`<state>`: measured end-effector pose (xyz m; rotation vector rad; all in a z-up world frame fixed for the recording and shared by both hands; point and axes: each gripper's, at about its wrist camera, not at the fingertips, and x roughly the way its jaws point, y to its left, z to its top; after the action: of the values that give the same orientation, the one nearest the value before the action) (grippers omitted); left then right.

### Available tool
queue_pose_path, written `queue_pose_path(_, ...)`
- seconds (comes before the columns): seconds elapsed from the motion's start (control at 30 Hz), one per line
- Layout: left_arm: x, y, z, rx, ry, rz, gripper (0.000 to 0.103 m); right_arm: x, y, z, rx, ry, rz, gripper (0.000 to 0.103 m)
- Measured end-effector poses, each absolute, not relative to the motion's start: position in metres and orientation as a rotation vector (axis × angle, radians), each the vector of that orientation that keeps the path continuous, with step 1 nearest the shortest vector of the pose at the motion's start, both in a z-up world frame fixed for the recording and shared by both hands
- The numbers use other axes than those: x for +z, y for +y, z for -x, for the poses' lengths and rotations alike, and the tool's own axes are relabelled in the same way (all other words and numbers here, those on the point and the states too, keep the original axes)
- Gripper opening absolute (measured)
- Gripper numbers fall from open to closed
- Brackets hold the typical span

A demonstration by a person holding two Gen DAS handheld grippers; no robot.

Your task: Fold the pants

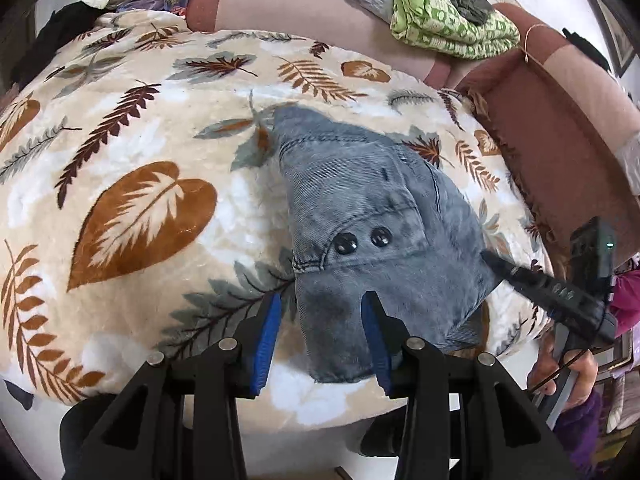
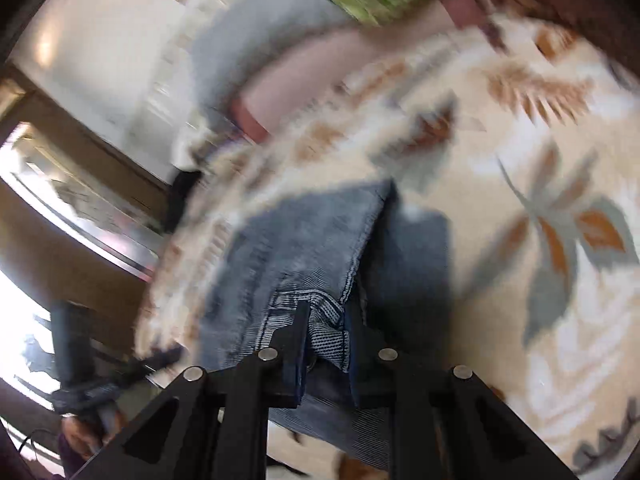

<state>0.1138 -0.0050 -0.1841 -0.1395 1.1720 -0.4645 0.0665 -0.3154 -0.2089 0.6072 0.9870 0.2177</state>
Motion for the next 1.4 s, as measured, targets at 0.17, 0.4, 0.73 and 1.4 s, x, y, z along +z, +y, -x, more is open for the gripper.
queue_pose_path(0.17, -0.208, -0.007, -0.12, -0.43, 1.24, 0.106, 0.043, -0.222, -0.315, -0.073, 0.288, 1.09, -0.648, 0.038)
queue_pose_path(0.4, -0.203, -0.007, -0.121, -0.416, 1.234, 0.075, 0.043, -0.219, -0.365, -0.089, 0.268, 0.917, -0.879, 0.085)
queue_pose_path(0.73, -0.186, -0.008, -0.13, -0.398, 1.193, 0.075, 0.043, -0.251, -0.339, -0.127, 0.303, 1.042, -0.847, 0.083)
queue_pose_path(1.4, -0.2, -0.018, -0.131, -0.415, 1.227, 0.072, 0.046, -0.273, -0.311, -0.135, 0.391, 1.131, -0.918, 0.037)
